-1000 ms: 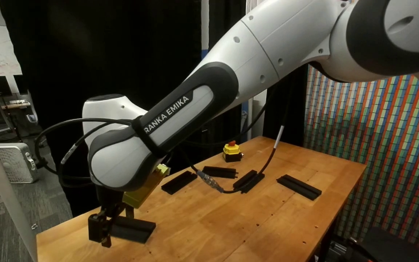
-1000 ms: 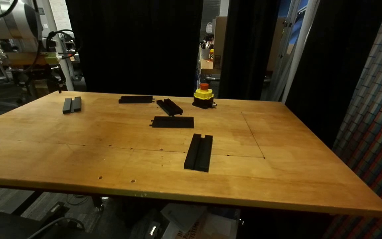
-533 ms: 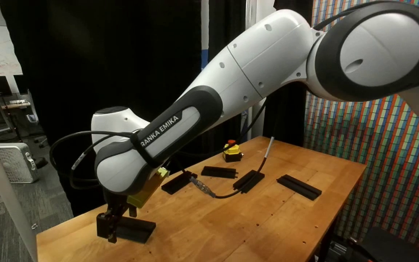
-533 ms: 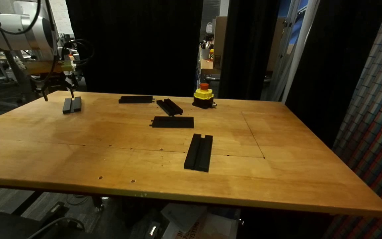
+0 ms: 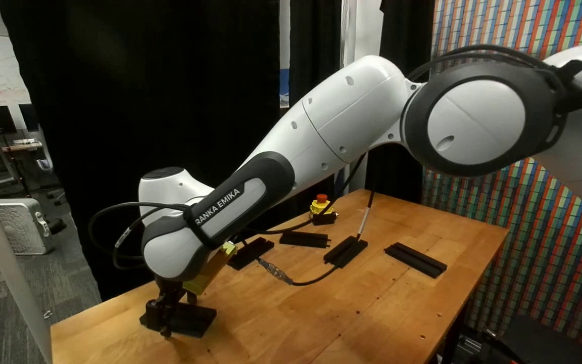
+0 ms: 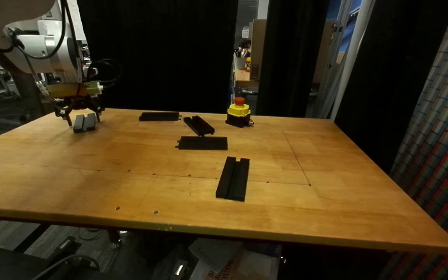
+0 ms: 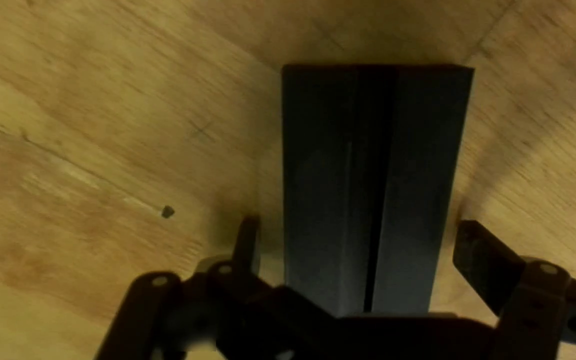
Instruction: Arrange the black objects together
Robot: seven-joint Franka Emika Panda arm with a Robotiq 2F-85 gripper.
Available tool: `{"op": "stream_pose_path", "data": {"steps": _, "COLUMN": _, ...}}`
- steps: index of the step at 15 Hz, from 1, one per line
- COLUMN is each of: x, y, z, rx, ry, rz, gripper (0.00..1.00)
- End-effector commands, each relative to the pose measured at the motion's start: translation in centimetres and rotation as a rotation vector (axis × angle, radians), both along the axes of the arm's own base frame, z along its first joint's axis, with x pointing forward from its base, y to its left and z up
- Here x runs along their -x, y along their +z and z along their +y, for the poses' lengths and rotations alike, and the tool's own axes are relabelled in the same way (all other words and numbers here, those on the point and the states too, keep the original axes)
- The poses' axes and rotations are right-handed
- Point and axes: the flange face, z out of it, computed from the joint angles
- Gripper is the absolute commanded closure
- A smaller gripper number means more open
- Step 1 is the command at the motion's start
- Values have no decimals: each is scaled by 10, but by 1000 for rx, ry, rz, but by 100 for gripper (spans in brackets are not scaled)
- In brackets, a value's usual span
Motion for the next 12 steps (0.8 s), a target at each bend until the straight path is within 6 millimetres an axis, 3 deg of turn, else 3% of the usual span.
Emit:
{"op": "stream_pose_path", "data": {"steps": 1, "x": -12, "y": -1, "z": 3, "rx": 4, "ry": 2, "rz": -16, "gripper": 0}}
{"op": "stream_pose_path", "data": {"steps": 2, "x": -13, "y": -1, "z": 4, "rx": 4, "ry": 2, "rz": -17, "gripper": 0}}
{"op": "stream_pose_path", "data": {"steps": 3, "x": -14, "y": -2, "z": 4, "rx": 3, "ry": 2, "rz": -14, "gripper": 25}}
{"op": "stream_pose_path", "data": {"steps": 4, "x": -15, "y": -1, "z": 4, "rx": 5, "ry": 0, "rz": -17, "gripper": 26}}
{"op": "stream_pose_path", "data": {"steps": 8, "x": -21, "y": 12, "z": -6, "rx": 19, "ry": -21, "rz": -4, "gripper": 55}}
{"op": "stream_pose_path", "data": {"steps": 12, "x": -32, "y": 25, "z": -31, "rx": 44, "ry": -30, "rz": 35, "gripper": 55}}
